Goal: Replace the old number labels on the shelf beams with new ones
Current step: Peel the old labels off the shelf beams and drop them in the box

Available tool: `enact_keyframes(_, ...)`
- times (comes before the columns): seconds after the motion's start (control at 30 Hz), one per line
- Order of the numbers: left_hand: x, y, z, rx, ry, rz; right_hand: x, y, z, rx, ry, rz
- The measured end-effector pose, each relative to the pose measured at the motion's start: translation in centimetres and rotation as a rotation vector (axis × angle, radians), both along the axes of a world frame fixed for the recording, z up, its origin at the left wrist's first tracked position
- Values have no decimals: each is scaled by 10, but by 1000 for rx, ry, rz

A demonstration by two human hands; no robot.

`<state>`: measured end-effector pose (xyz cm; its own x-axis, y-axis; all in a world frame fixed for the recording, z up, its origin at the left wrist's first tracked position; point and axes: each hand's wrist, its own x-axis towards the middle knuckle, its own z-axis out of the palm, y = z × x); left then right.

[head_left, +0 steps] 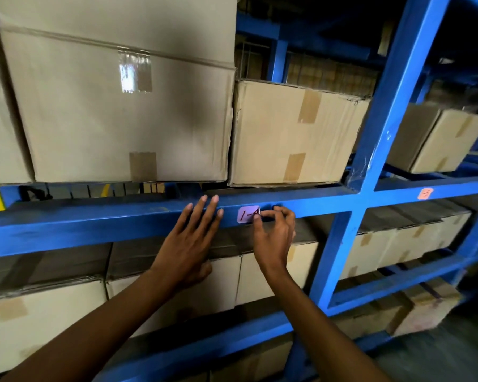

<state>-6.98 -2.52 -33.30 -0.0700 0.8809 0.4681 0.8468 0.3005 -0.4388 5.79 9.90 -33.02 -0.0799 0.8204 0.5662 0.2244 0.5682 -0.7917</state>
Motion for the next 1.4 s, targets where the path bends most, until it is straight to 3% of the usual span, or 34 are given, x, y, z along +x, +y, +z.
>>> enact_keyframes(0.17, -1, 1, 1, -3, -6, -14, 24, -11, 11, -120, 86, 353)
enact_keyframes(0.27, 0, 1, 1, 22, -17, -15, 43, -14, 16, -140, 161, 443)
enact_keyframes(0.5, 29, 39, 3, -42, 64, -139, 108, 24, 18, -213, 293, 376)
enact_keyframes(0.93, 169, 240, -6, -31, 121, -240, 264, 188, -45, -396, 273, 222)
enact_keyframes(1.13, 208, 311, -71, -81, 131, -246, 293, 263, -104, -538, 202, 270)
enact_keyframes(1.3, 228, 321, -140, -348, 145, -123, 301, 288, -204, -708, 6, 258)
enact_keyframes(1.4, 240, 317, -163, -414, 168, -54, 308, 283, -253, -837, -96, 229)
